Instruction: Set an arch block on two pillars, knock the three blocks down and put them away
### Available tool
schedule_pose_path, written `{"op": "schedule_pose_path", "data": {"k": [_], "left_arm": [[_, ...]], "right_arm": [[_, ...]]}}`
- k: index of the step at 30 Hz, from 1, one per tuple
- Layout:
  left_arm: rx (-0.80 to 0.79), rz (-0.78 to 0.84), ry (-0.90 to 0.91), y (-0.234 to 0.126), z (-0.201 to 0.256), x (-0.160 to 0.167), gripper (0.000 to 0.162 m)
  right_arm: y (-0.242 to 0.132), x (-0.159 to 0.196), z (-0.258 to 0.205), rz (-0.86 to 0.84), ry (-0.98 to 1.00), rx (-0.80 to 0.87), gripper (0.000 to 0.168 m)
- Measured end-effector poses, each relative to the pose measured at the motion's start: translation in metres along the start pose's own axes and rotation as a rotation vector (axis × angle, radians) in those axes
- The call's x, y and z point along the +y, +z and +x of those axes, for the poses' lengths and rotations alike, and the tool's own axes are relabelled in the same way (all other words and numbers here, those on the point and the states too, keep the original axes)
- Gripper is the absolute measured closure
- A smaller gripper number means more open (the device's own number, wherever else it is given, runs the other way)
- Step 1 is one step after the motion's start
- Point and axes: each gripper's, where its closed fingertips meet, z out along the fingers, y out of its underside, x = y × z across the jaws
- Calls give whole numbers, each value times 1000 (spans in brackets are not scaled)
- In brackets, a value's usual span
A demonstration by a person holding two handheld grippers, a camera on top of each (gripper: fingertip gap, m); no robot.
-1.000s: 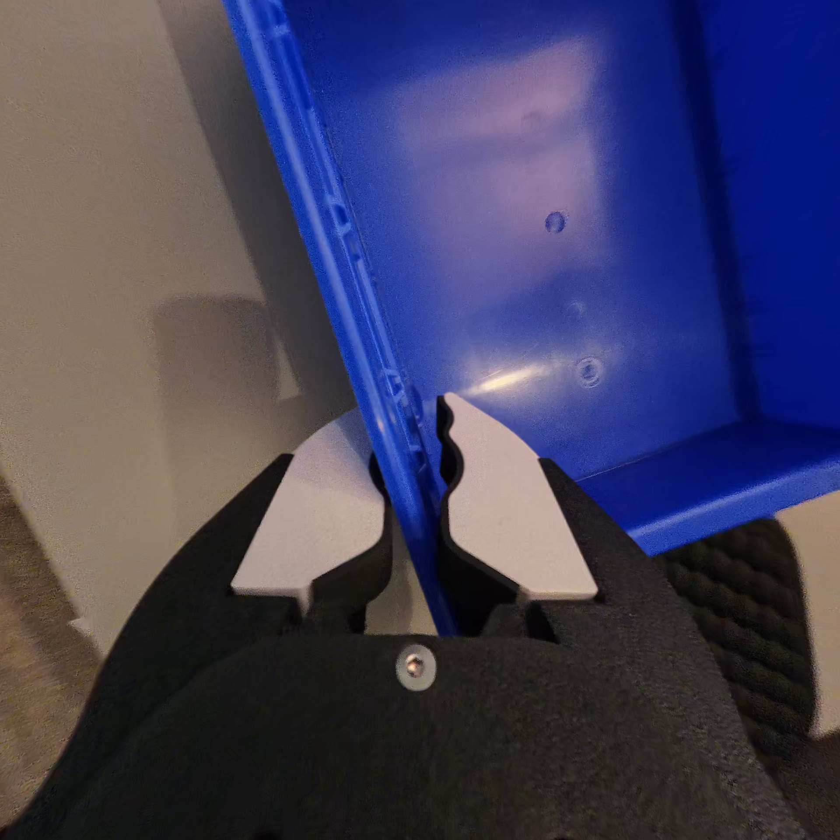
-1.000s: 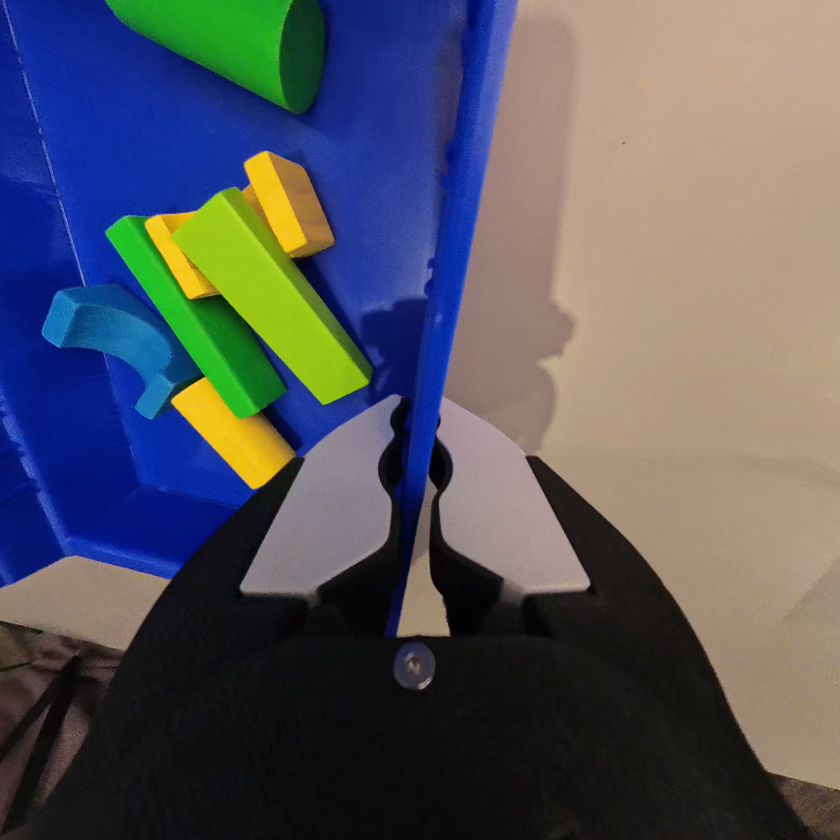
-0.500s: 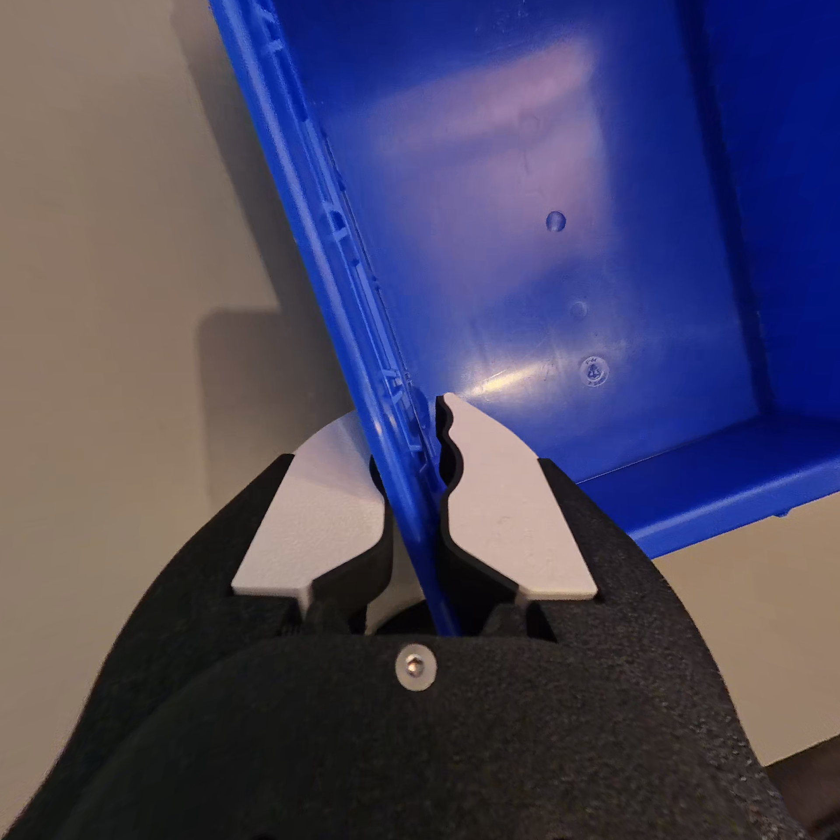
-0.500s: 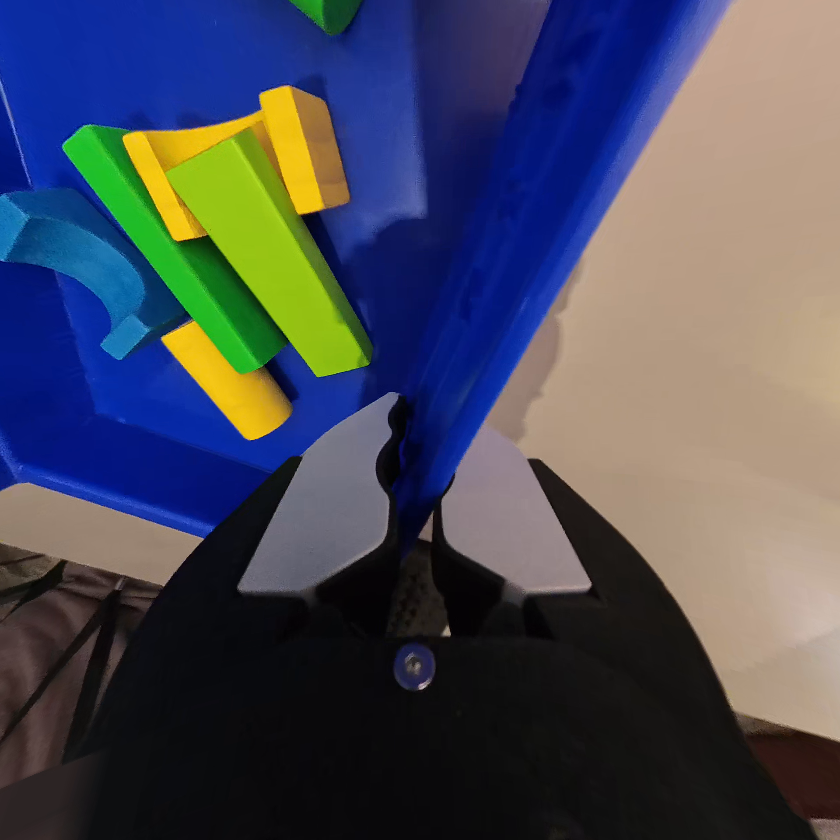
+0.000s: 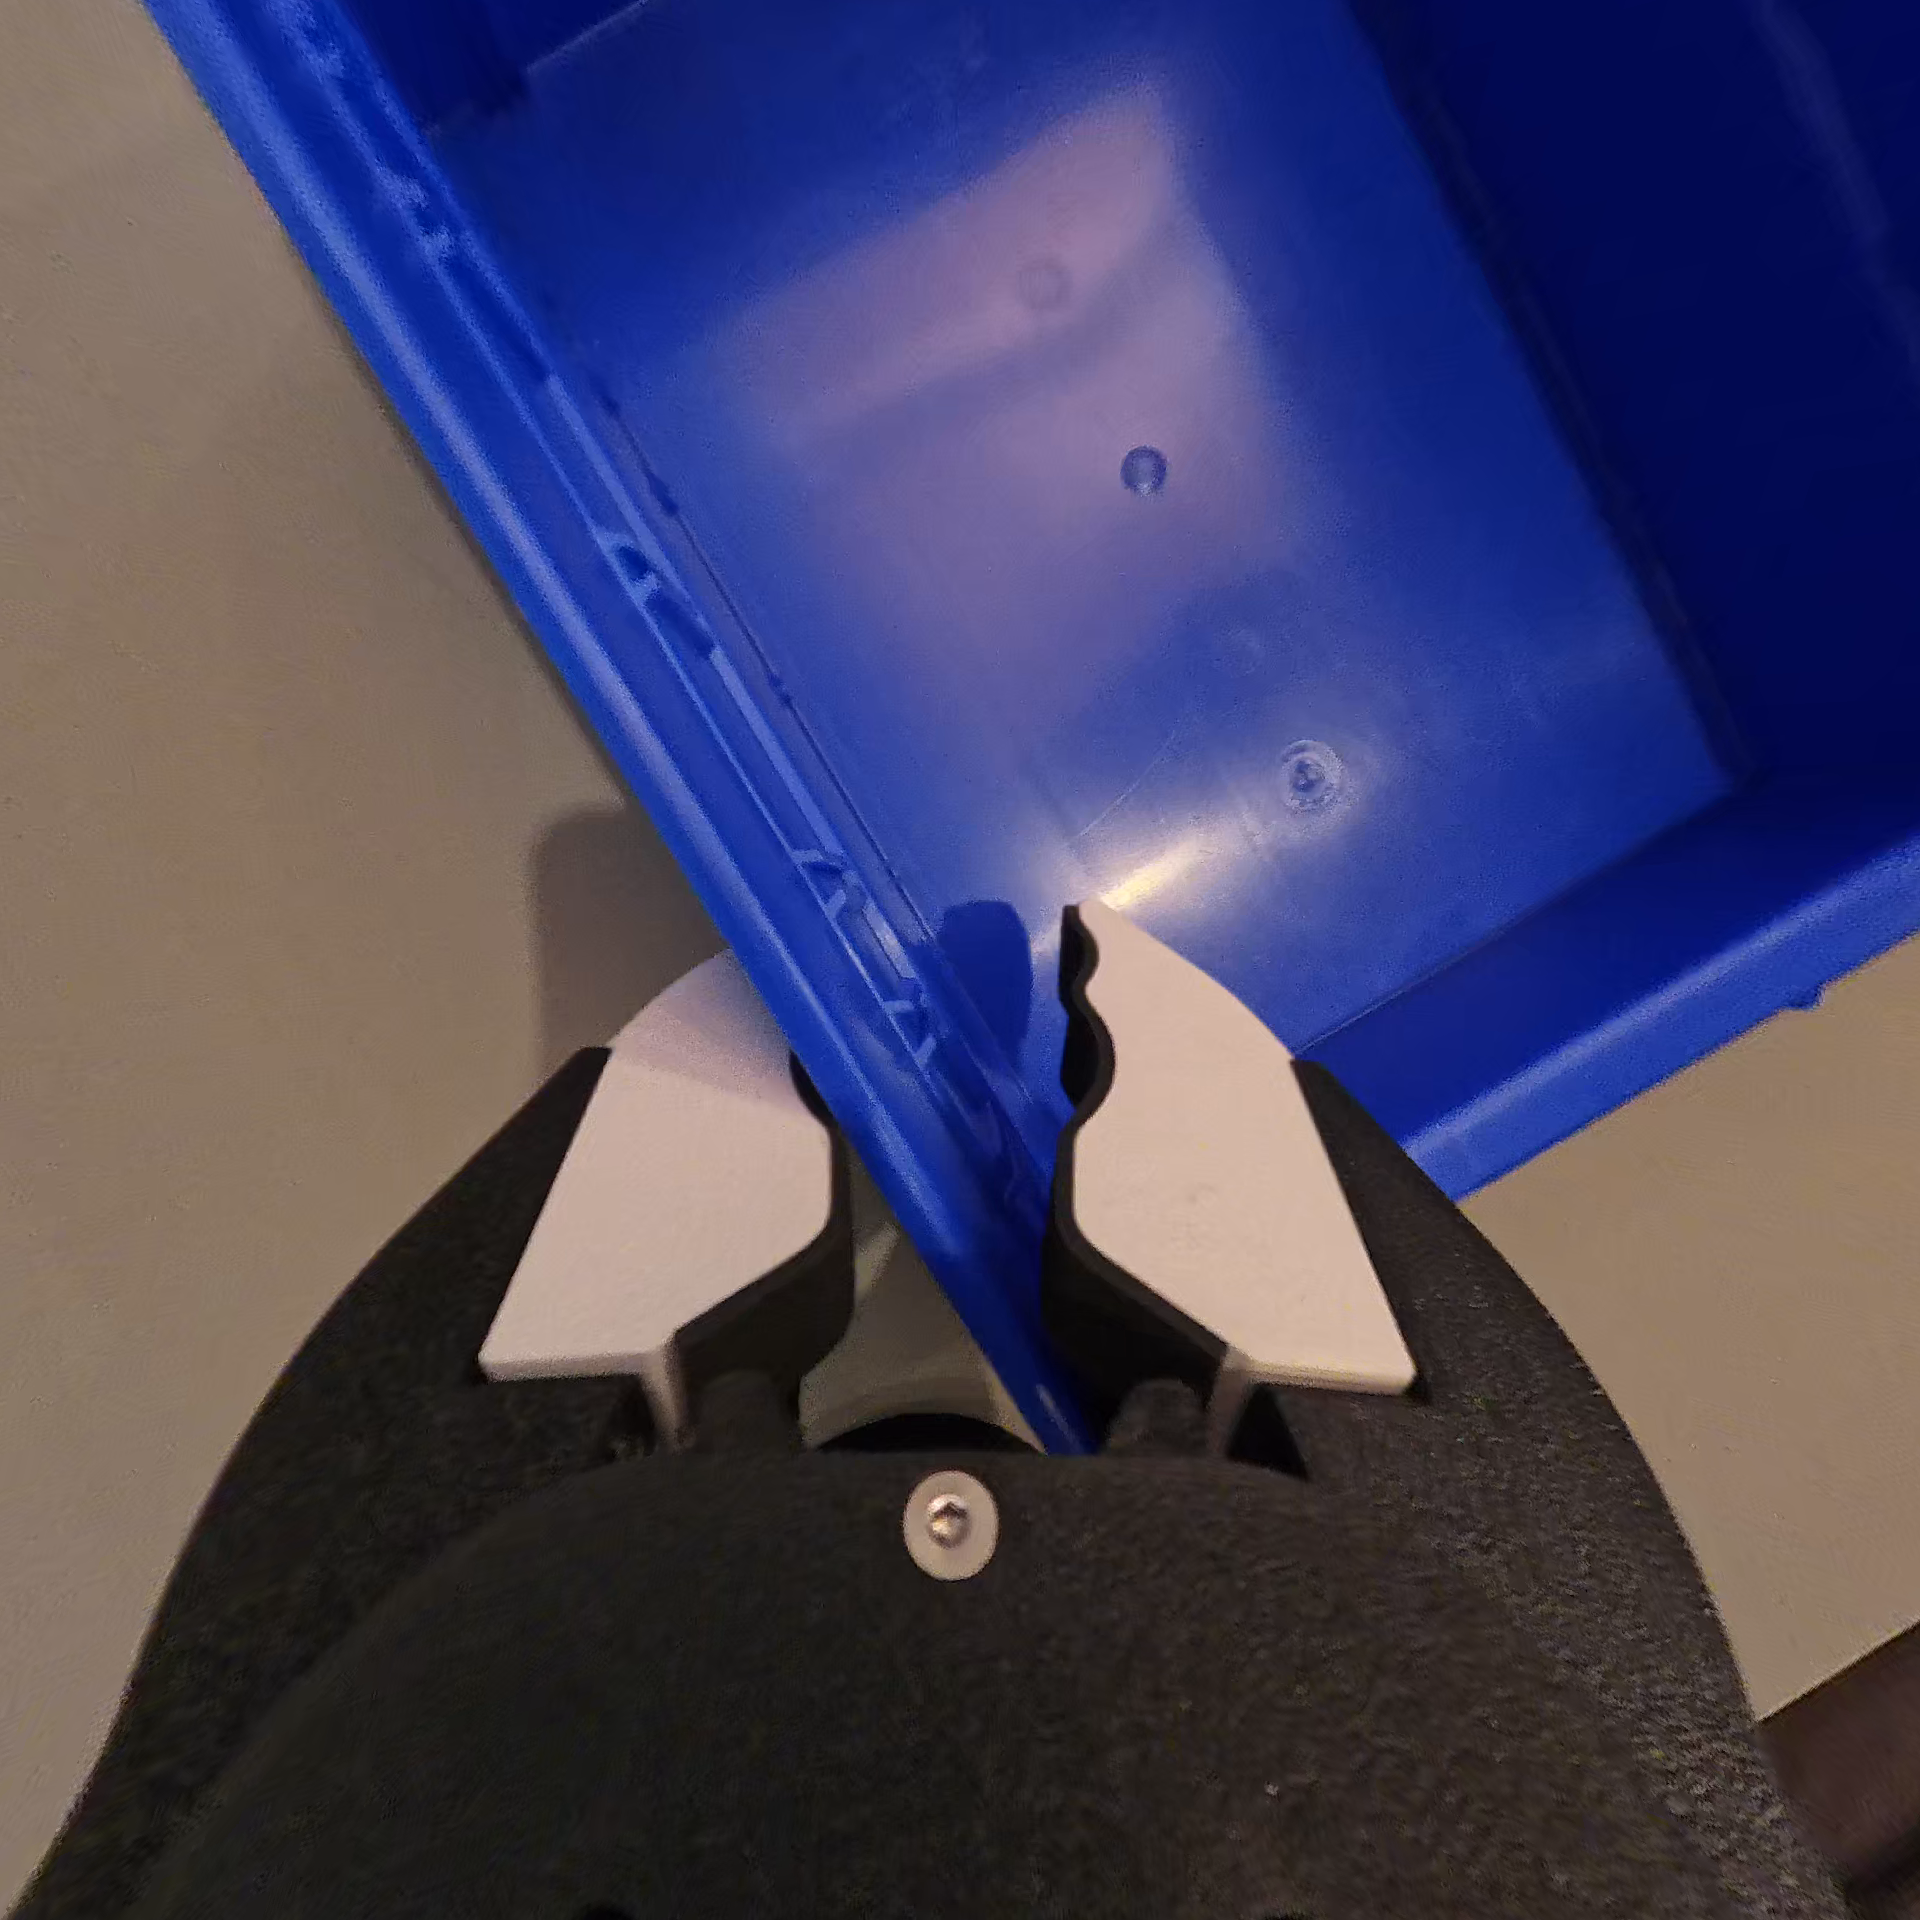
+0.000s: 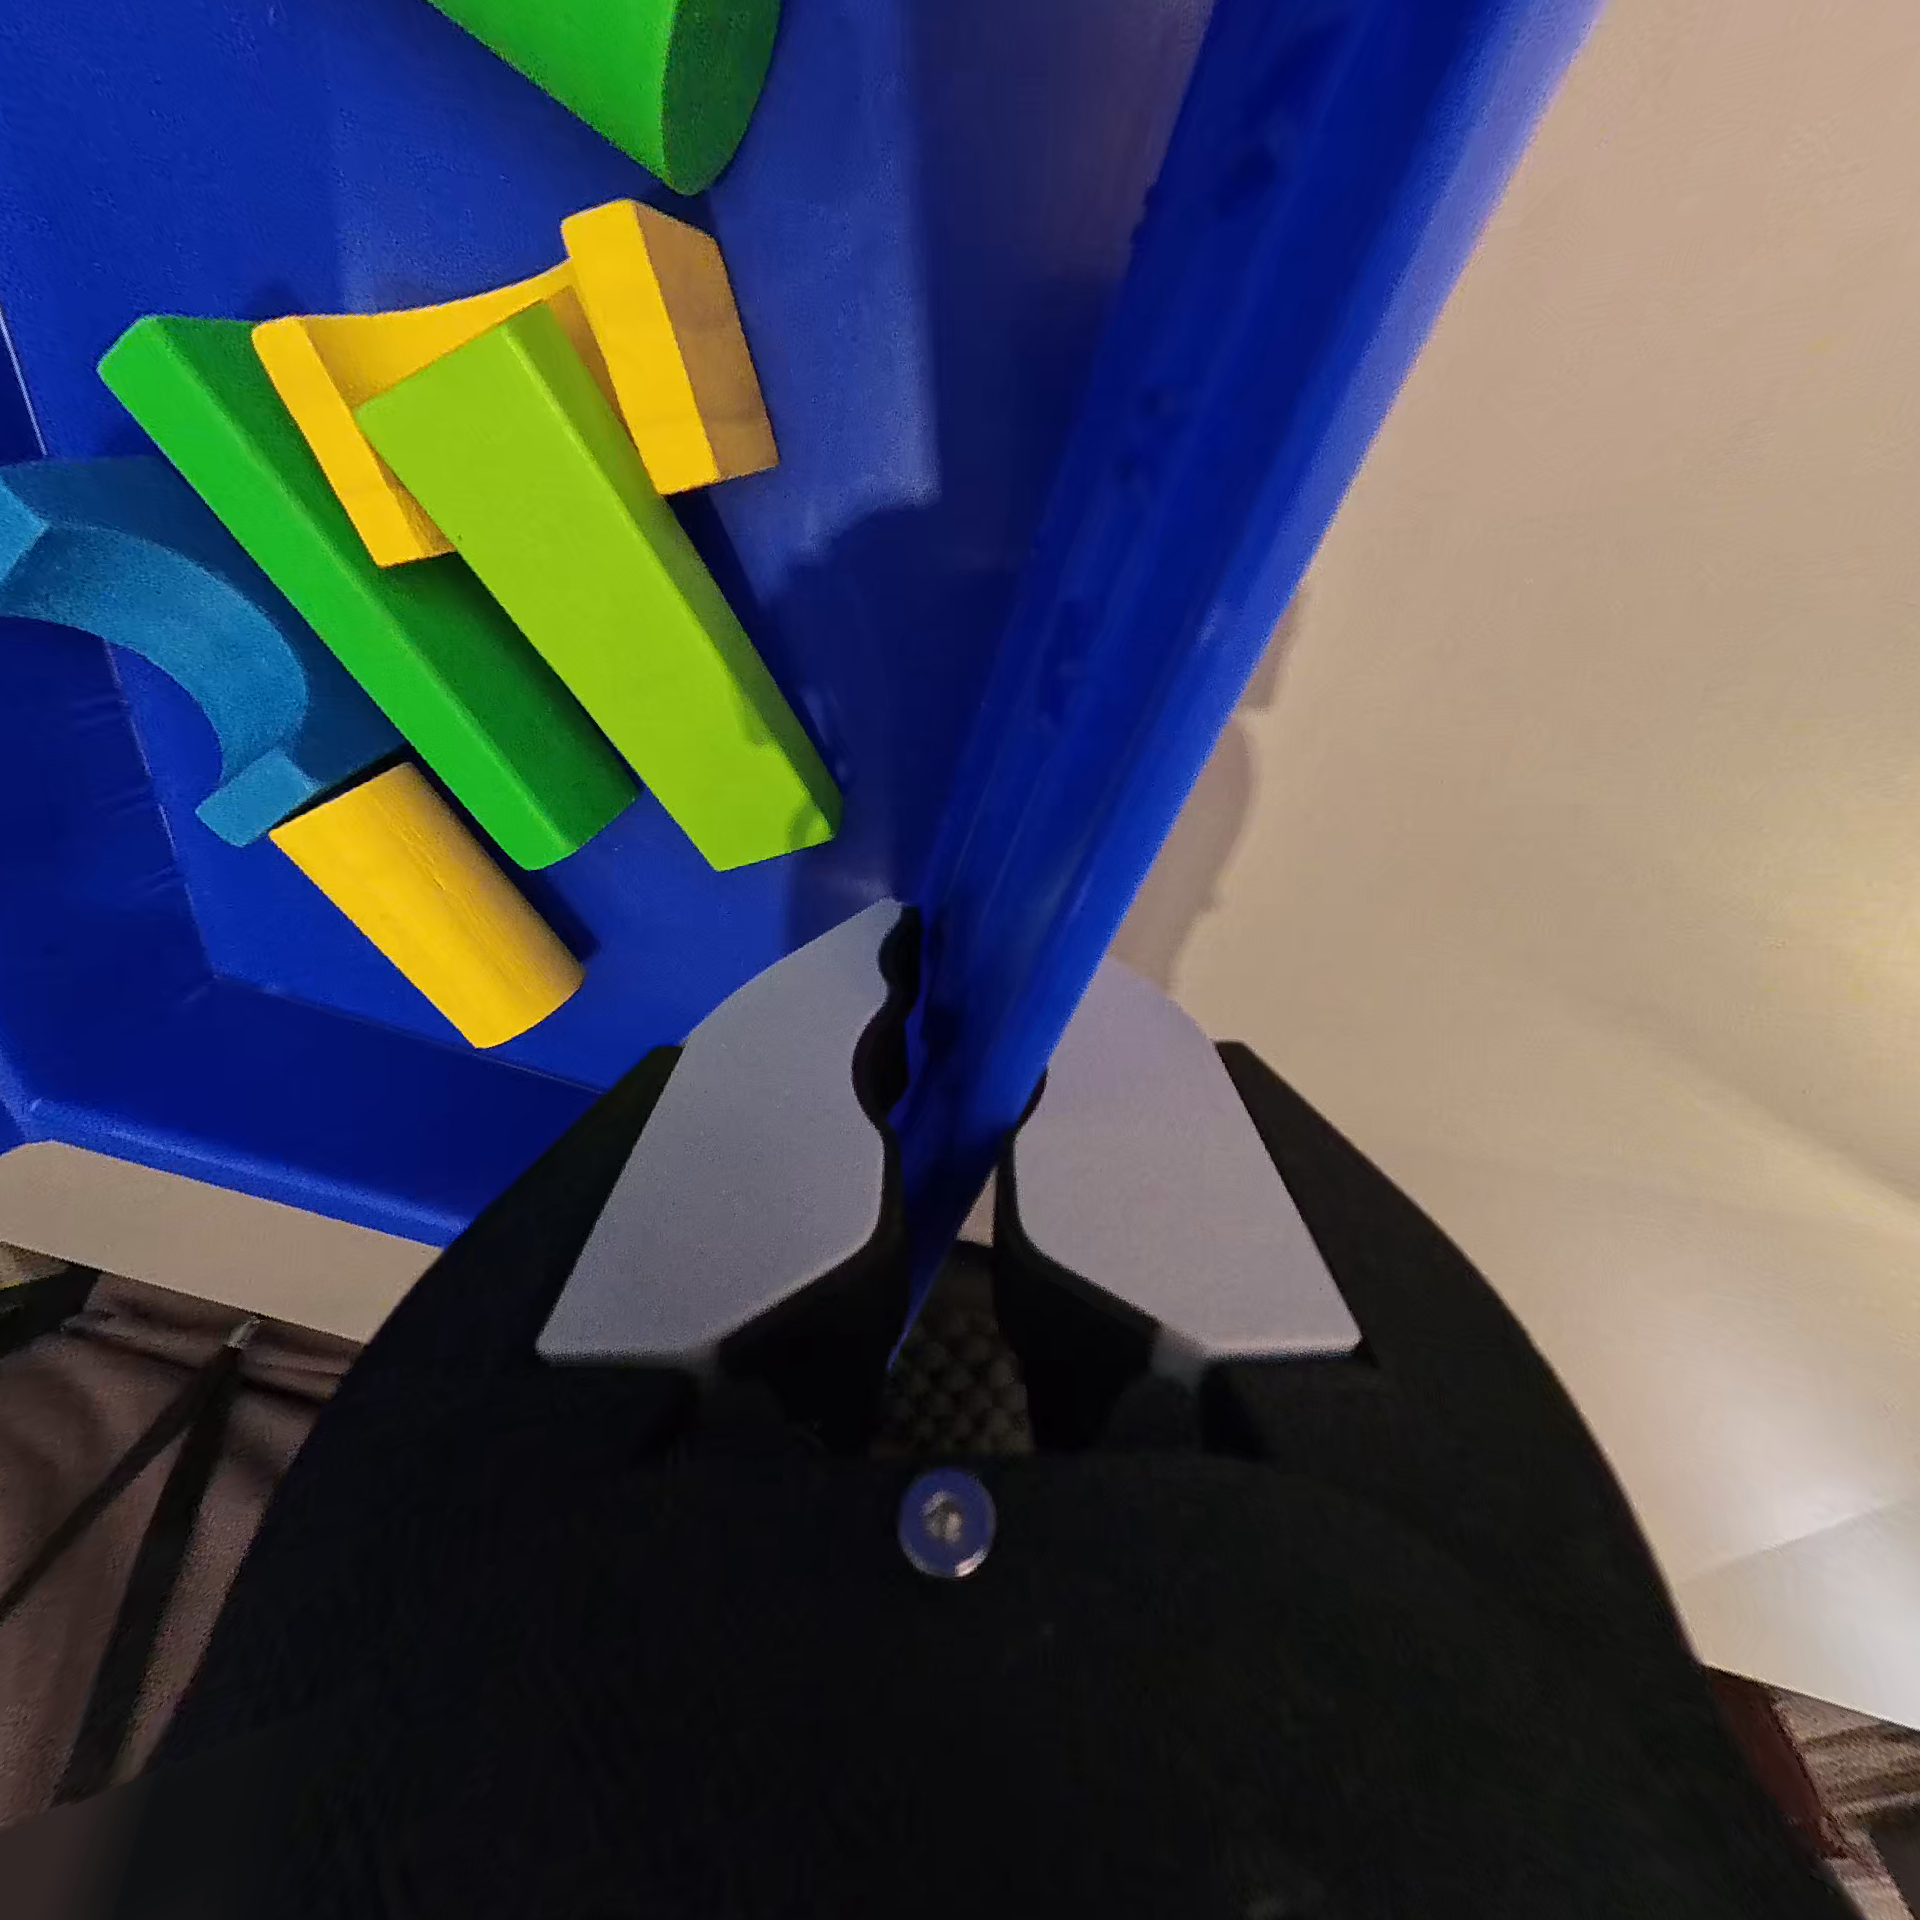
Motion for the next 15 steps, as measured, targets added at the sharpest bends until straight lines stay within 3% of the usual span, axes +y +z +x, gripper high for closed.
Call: {"op": "schedule_pose_path", "data": {"k": [4, 8, 12, 15], "left_arm": [[-36, 153, 78, -45, -4, -24, 110], [-58, 390, 109, -117, -18, -82, 102], [-24, 675, 89, -185, -37, -145, 105], [-46, 846, 62, -219, -58, -162, 113]], "right_arm": [[3, 4, 1, -23, 6, -10, 149], [11, -9, 11, -76, 23, 44, 144], [19, -14, 13, -147, 85, 13, 143], [20, -13, 11, -158, 100, -20, 148]]}}
